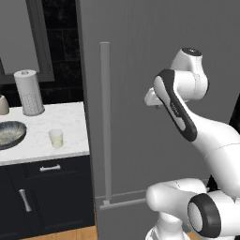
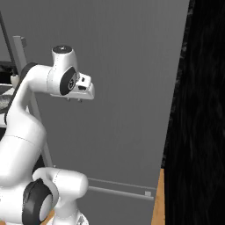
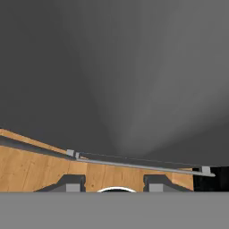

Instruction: Grab a lemon wedge from the fridge and one ice cube from the ice bowl, and put them in the glass of lemonade.

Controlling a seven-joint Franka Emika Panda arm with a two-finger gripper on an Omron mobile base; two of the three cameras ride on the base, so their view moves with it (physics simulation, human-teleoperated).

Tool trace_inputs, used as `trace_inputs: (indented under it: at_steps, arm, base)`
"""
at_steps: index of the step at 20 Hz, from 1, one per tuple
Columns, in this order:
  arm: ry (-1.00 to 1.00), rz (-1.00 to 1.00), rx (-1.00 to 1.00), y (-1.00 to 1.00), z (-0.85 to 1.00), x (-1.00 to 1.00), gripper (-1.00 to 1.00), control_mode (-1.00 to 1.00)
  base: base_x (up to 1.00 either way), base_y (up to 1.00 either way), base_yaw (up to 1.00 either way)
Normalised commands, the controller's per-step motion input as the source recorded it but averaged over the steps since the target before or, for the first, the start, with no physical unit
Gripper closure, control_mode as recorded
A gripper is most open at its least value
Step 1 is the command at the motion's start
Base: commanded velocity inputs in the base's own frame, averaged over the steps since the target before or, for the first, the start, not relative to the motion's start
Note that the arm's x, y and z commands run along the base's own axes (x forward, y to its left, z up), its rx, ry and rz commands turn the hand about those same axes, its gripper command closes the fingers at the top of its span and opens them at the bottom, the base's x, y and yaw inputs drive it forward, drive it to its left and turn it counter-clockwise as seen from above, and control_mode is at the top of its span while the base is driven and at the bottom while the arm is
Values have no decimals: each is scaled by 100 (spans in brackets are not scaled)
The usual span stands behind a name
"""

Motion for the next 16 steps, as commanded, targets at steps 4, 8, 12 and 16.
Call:
trace_inputs:
  at_steps: [4, 8, 12, 16]
  arm:
    - [0, 0, 0, -1, 0, -31, -100, -100]
    - [-4, 0, 0, -11, 0, -36, -100, -100]
    - [-3, 0, 0, -16, 0, -23, -100, -100]
    - [-3, -9, 0, -1, -8, -3, -100, -100]
  base:
    - [0, 0, 0]
    - [0, 0, 0]
    - [0, 0, 0]
    - [0, 0, 0]
